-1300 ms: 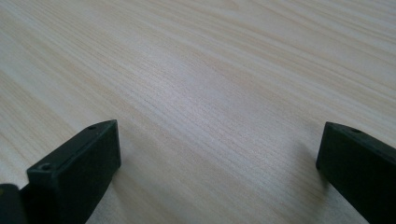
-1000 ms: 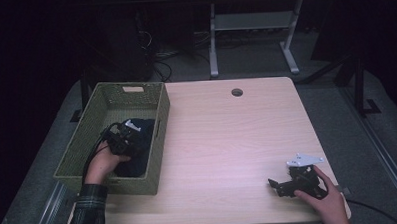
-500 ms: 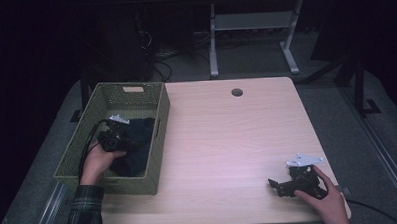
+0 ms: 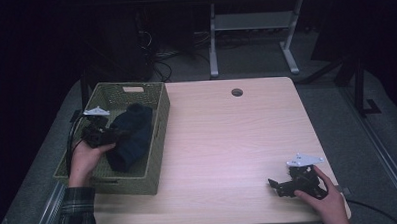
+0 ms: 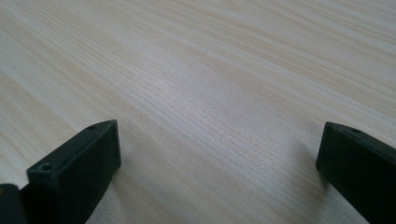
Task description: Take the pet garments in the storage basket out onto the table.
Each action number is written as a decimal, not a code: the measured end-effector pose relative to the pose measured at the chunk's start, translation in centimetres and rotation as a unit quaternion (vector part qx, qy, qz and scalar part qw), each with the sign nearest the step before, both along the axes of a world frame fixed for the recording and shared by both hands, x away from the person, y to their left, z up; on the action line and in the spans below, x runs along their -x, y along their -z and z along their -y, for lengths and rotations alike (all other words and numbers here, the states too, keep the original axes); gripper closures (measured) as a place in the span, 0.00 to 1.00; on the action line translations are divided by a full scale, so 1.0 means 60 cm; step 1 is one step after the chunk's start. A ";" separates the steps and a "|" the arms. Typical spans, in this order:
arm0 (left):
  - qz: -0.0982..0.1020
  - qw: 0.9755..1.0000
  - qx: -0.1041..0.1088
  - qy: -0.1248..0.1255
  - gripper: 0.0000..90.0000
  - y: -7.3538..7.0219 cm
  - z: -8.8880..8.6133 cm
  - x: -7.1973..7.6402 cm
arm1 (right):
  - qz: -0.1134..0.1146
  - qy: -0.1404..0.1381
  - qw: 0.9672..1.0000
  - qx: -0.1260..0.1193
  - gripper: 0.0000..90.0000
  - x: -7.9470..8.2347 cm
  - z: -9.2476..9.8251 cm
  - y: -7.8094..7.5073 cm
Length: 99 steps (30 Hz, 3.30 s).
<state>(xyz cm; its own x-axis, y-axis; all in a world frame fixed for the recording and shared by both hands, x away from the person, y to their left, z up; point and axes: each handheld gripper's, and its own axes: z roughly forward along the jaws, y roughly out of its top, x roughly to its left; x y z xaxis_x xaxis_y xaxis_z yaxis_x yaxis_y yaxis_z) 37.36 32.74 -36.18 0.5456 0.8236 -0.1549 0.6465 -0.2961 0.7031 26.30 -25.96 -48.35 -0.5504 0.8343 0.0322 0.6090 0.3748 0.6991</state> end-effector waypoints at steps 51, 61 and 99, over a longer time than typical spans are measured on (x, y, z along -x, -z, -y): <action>0.130 0.977 0.111 0.124 0.78 -0.147 0.142 0.022 | 0.000 0.000 1.000 0.000 0.00 0.000 0.000 0.000; 0.125 0.974 0.115 0.150 0.78 -0.142 0.193 0.016 | 0.000 0.000 1.000 -0.001 0.00 0.000 0.000 0.000; 0.047 0.962 0.076 0.259 0.78 -0.016 0.449 -0.014 | 0.001 -0.001 1.000 0.000 0.00 0.000 0.000 0.000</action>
<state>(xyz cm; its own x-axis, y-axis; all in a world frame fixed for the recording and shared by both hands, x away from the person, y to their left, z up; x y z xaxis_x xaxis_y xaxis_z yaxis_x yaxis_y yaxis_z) 38.22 5.82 -35.19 0.8940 0.4093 -0.1820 0.3713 -0.4498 0.8123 26.32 -25.98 -48.35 -0.5519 0.8333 0.0309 0.6070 0.3761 0.7001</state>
